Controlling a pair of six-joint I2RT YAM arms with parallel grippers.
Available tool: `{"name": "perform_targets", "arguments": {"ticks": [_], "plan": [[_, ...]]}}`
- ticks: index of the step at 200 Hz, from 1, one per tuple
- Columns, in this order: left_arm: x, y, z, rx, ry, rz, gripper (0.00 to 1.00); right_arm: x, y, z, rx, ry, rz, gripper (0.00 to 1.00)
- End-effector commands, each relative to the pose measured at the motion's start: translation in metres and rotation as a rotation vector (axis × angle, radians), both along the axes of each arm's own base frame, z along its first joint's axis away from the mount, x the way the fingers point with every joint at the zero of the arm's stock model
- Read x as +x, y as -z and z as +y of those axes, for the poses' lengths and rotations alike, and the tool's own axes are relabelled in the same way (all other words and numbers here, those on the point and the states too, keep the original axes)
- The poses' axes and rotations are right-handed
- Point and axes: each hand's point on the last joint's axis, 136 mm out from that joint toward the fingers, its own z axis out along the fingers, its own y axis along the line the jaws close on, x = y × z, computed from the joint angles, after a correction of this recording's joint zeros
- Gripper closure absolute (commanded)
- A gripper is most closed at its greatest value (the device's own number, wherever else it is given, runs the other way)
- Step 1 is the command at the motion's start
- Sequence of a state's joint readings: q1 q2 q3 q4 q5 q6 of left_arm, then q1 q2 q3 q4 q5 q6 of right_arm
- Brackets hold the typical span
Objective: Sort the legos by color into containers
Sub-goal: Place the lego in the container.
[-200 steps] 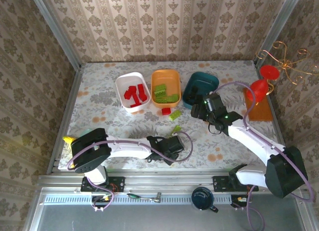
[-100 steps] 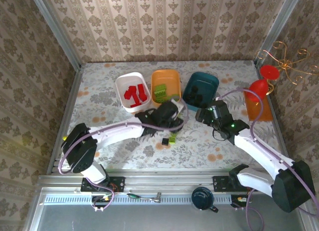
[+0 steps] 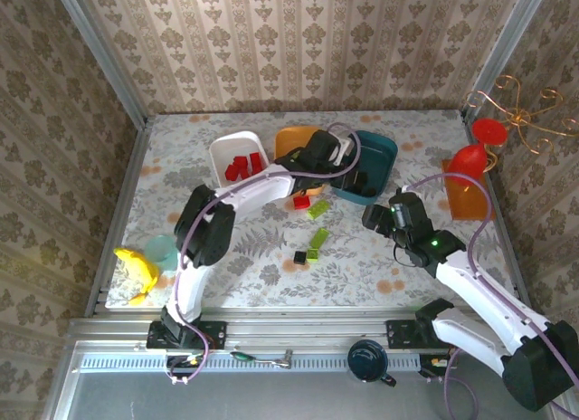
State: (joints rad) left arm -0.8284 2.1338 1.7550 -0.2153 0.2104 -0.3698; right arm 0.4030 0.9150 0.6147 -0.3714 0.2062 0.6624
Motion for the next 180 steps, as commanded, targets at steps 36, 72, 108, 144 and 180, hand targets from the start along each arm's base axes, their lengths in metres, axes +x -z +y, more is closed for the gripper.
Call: {"name": "perform_targets", "arguments": {"ticks": [36, 72, 108, 144, 180], "plan": [[0.02, -0.019, -0.018, -0.108, -0.002, 0.085, 0.36, -0.004, 0.006, -0.002, 0.003, 0.009, 0.019, 0.16], [0.014, -0.059, -0.004, -0.21, -0.017, 0.052, 0.19, -0.003, 0.006, 0.004, 0.026, -0.017, 0.018, 0.16], [-0.019, -0.099, 0.029, -0.278, -0.006, -0.016, 0.0, 0.0, 0.004, 0.028, 0.086, -0.12, 0.016, 0.18], [-0.069, -0.111, 0.08, -0.316, -0.043, -0.075, 0.0, 0.001, 0.01, 0.068, 0.063, -0.265, 0.046, 0.18], [-0.123, -0.087, 0.135, -0.253, -0.115, -0.133, 0.0, -0.004, 0.031, 0.112, -0.003, -0.399, 0.11, 0.18]]}}
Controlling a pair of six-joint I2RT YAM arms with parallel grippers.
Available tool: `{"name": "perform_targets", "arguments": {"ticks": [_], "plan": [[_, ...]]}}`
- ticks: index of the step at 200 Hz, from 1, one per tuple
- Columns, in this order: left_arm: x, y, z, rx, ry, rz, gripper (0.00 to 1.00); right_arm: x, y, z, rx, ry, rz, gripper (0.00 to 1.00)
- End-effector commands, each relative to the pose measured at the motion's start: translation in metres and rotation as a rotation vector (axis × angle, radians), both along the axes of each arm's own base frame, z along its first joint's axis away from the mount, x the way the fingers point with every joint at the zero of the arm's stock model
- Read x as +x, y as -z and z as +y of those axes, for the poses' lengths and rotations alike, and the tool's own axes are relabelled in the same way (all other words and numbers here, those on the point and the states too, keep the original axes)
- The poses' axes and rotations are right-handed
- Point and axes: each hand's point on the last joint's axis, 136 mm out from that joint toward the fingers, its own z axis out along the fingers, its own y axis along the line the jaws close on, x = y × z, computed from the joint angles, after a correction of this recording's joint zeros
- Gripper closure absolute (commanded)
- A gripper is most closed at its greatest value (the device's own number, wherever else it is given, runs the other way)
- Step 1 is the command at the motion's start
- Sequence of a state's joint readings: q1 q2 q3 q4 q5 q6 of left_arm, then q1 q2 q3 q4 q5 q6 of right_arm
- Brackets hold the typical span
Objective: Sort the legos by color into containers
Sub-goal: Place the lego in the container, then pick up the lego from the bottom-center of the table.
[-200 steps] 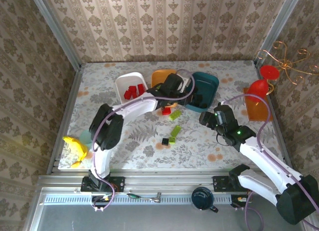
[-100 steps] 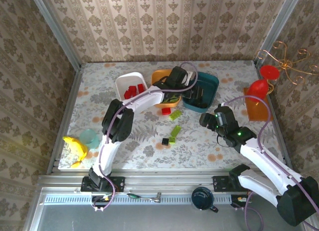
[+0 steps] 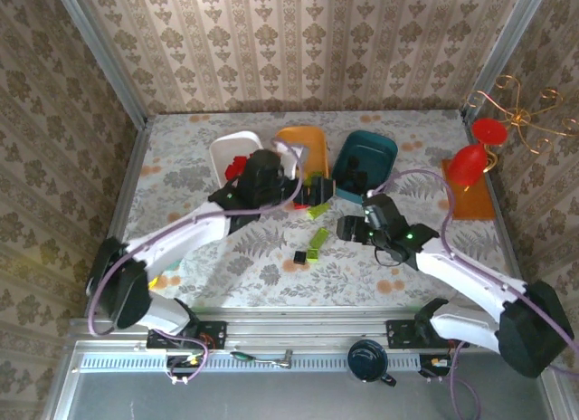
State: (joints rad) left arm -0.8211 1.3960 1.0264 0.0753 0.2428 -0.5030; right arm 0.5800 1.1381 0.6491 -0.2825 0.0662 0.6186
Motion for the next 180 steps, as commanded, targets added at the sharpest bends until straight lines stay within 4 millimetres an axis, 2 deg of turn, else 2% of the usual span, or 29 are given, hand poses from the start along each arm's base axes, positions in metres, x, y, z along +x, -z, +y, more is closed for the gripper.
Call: {"name": "perform_targets", "arguments": {"ticks": [1, 27, 49, 53, 95, 134, 153, 180], "plan": [[-0.021, 0.016, 0.027, 0.032, -0.08, -0.034, 0.0, 0.005, -0.004, 0.03, -0.009, -0.097, -0.017, 0.18], [-0.052, 0.042, 0.067, 0.094, -0.158, -0.049, 0.0, 0.0, 0.009, 0.061, -0.055, -0.185, 0.006, 0.18], [-0.068, 0.062, 0.1, 0.121, -0.227, -0.028, 0.0, -0.007, 0.01, 0.086, -0.093, -0.273, -0.012, 0.19], [-0.07, 0.066, 0.105, 0.129, -0.237, -0.023, 0.0, -0.009, 0.018, 0.09, -0.115, -0.293, 0.0, 0.2], [-0.088, 0.078, 0.153, 0.109, -0.343, -0.017, 0.0, -0.023, 0.024, 0.134, -0.219, -0.484, -0.014, 0.26], [-0.095, 0.08, 0.172, 0.103, -0.372, -0.015, 0.0, -0.019, 0.045, 0.161, -0.283, -0.583, 0.053, 0.31], [-0.097, 0.083, 0.173, 0.111, -0.369, -0.006, 0.0, -0.014, 0.06, 0.163, -0.333, -0.591, 0.085, 0.34], [-0.099, 0.087, 0.172, 0.119, -0.359, 0.006, 0.0, -0.013, 0.077, 0.157, -0.403, -0.592, 0.124, 0.36]]}}
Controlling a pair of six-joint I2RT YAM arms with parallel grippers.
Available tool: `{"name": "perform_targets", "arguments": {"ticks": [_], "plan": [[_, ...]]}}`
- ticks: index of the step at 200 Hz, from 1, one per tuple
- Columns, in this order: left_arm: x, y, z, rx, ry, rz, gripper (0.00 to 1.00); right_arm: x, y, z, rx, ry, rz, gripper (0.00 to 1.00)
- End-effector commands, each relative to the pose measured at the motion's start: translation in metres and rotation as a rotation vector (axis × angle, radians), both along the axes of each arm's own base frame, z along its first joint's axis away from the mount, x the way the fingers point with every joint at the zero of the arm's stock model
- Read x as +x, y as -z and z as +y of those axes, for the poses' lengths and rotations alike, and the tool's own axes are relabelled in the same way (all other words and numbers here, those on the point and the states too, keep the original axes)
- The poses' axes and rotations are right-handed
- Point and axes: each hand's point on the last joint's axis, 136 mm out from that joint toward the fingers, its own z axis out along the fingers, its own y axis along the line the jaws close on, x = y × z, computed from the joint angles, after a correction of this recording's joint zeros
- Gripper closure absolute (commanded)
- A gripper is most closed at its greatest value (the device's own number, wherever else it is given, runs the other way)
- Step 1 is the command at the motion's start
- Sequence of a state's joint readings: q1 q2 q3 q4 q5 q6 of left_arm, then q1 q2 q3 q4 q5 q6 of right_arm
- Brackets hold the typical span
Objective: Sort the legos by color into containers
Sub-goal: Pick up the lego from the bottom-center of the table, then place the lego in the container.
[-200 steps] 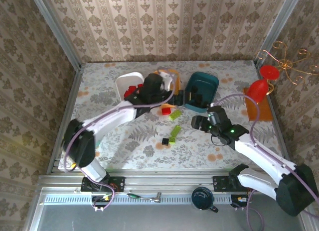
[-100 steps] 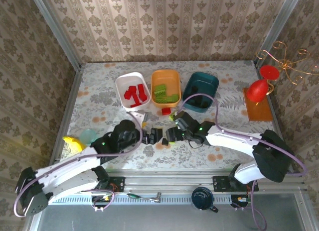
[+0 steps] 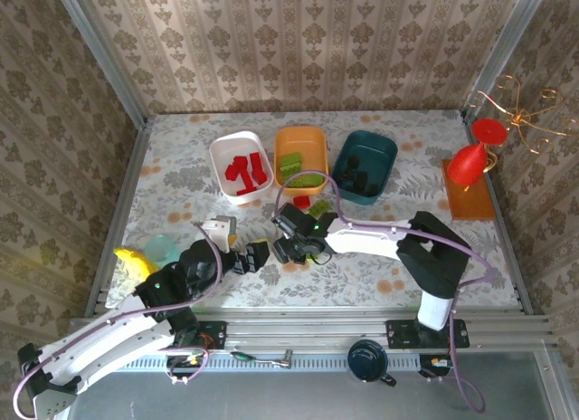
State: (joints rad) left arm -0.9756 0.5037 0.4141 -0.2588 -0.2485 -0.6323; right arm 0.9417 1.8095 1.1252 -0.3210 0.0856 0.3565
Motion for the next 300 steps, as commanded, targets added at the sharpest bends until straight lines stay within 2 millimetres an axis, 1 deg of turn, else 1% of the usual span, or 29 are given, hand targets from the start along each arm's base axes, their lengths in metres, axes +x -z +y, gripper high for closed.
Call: {"name": "perform_targets", "arguments": {"ticks": [1, 47, 78, 101, 118, 134, 153, 168, 186, 205, 212, 221, 231, 245, 255, 278, 287, 300], "plan": [[-0.003, 0.013, 0.005, 0.027, -0.013, 0.036, 0.0, -0.005, 0.016, -0.014, -0.117, -0.027, 0.025, 0.36], [-0.004, 0.023, 0.004, 0.05, -0.007, 0.054, 0.0, -0.019, 0.021, -0.028, -0.15, -0.042, 0.045, 0.37], [-0.003, 0.024, 0.002, 0.045, -0.005, 0.053, 0.0, -0.029, 0.027, -0.029, -0.181, -0.067, 0.051, 0.38], [-0.003, 0.025, 0.001, 0.051, -0.001, 0.06, 0.0, -0.029, 0.028, -0.029, -0.204, -0.069, 0.034, 0.38], [-0.003, 0.026, 0.0, 0.055, 0.0, 0.064, 0.0, -0.028, 0.03, -0.03, -0.211, -0.067, 0.027, 0.43], [-0.003, 0.028, 0.0, 0.059, -0.001, 0.069, 0.0, -0.027, 0.027, -0.028, -0.198, -0.069, 0.017, 0.51], [-0.003, 0.025, 0.0, 0.056, -0.004, 0.065, 0.0, -0.025, 0.015, -0.023, -0.15, -0.065, -0.012, 0.59], [-0.002, 0.024, 0.001, 0.058, -0.006, 0.061, 0.0, -0.023, -0.001, -0.019, -0.092, -0.06, -0.04, 0.63], [-0.001, 0.022, 0.001, 0.057, -0.01, 0.057, 0.0, -0.019, -0.025, -0.015, -0.01, -0.047, -0.079, 0.65], [-0.001, 0.02, 0.0, 0.051, -0.006, 0.055, 0.0, -0.007, -0.055, -0.022, 0.076, -0.002, -0.126, 0.67], [-0.001, 0.02, -0.001, 0.047, -0.003, 0.052, 0.0, 0.0, -0.065, -0.027, 0.107, 0.026, -0.139, 0.67], [-0.001, 0.02, -0.001, 0.046, -0.002, 0.053, 0.0, 0.014, -0.078, -0.039, 0.142, 0.081, -0.155, 0.68], [-0.001, 0.02, -0.003, 0.043, 0.003, 0.053, 0.0, 0.031, -0.088, -0.056, 0.174, 0.156, -0.167, 0.69], [-0.001, 0.021, -0.004, 0.045, 0.005, 0.056, 0.0, 0.059, -0.099, -0.085, 0.218, 0.284, -0.186, 0.69], [-0.001, 0.022, -0.004, 0.045, 0.006, 0.057, 0.0, 0.079, -0.104, -0.108, 0.244, 0.38, -0.196, 0.7], [-0.001, 0.023, -0.008, 0.043, 0.016, 0.067, 0.0, 0.121, -0.108, -0.162, 0.26, 0.597, -0.208, 0.7], [-0.001, 0.024, -0.008, 0.045, 0.019, 0.071, 0.0, 0.135, -0.107, -0.179, 0.251, 0.665, -0.212, 0.7], [-0.002, 0.025, -0.01, 0.046, 0.022, 0.077, 0.0, 0.153, -0.106, -0.197, 0.226, 0.738, -0.213, 0.7]]}}
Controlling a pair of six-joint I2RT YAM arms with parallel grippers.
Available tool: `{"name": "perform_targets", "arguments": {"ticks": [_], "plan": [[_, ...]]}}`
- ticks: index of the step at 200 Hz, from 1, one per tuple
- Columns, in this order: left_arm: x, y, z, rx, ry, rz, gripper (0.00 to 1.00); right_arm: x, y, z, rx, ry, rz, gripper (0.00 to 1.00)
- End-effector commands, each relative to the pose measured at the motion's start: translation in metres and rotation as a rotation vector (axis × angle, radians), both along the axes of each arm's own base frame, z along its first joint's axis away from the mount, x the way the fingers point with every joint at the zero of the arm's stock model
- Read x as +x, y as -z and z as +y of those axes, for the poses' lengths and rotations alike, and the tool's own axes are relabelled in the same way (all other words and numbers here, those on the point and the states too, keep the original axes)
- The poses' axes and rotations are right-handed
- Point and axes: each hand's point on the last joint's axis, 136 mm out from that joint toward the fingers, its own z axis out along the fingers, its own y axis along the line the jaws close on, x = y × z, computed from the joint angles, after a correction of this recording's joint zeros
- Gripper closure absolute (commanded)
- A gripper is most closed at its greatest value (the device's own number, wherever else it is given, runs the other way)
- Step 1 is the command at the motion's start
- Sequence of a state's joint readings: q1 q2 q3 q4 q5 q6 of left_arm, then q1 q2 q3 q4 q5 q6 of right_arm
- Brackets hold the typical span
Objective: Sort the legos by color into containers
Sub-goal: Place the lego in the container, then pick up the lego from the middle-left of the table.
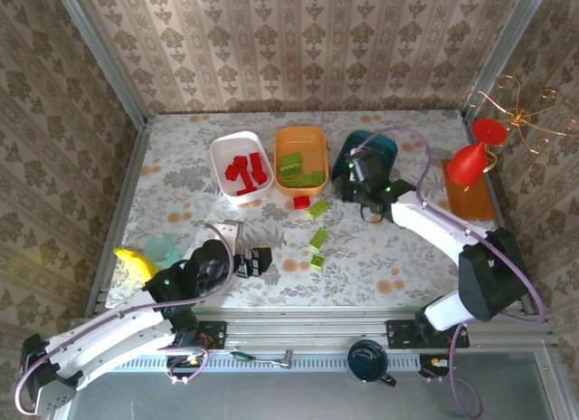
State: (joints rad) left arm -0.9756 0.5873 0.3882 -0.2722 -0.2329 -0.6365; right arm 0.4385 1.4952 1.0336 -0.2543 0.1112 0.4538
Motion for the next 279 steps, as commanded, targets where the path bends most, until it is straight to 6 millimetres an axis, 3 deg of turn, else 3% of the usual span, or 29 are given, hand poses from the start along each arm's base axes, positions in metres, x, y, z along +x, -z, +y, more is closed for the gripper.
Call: {"name": "perform_targets", "arguments": {"ticks": [1, 40, 78, 100, 122, 151, 181, 210, 226, 236, 279], "plan": [[0.0, -0.01, -0.008, -0.048, 0.01, 0.001, 0.0, 0.031, -0.004, -0.025, 0.019, 0.148, 0.01, 0.7], [0.0, -0.007, -0.012, -0.045, 0.019, 0.015, 0.0, 0.068, 0.014, -0.051, -0.048, 0.271, 0.074, 0.71], [-0.001, -0.004, -0.014, -0.041, 0.026, 0.028, 0.0, 0.085, 0.03, -0.055, -0.055, 0.313, 0.125, 0.68], [-0.001, -0.002, -0.015, -0.035, 0.031, 0.036, 0.0, 0.088, 0.024, -0.046, -0.01, 0.29, 0.121, 0.49], [-0.001, -0.002, -0.016, -0.029, 0.037, 0.037, 0.0, 0.084, 0.0, -0.037, 0.036, 0.259, 0.069, 0.29], [0.0, -0.002, -0.021, -0.022, 0.051, 0.037, 0.0, 0.067, -0.032, -0.022, 0.056, 0.202, 0.003, 0.23], [0.001, 0.003, -0.029, 0.009, 0.073, 0.06, 0.0, 0.034, -0.047, -0.005, 0.071, 0.143, -0.044, 0.21], [0.002, 0.013, -0.041, 0.048, 0.104, 0.104, 0.0, -0.005, -0.037, 0.008, 0.075, 0.094, -0.036, 0.2], [0.001, 0.018, -0.052, 0.065, 0.141, 0.13, 0.02, -0.026, -0.022, 0.011, 0.055, 0.079, -0.02, 0.19], [-0.001, 0.022, -0.06, 0.08, 0.172, 0.143, 0.04, -0.038, -0.024, 0.011, 0.063, 0.069, -0.033, 0.19], [-0.01, 0.041, -0.103, 0.213, 0.298, 0.165, 0.11, -0.075, 0.003, -0.004, 0.059, 0.093, 0.003, 0.19]]}}
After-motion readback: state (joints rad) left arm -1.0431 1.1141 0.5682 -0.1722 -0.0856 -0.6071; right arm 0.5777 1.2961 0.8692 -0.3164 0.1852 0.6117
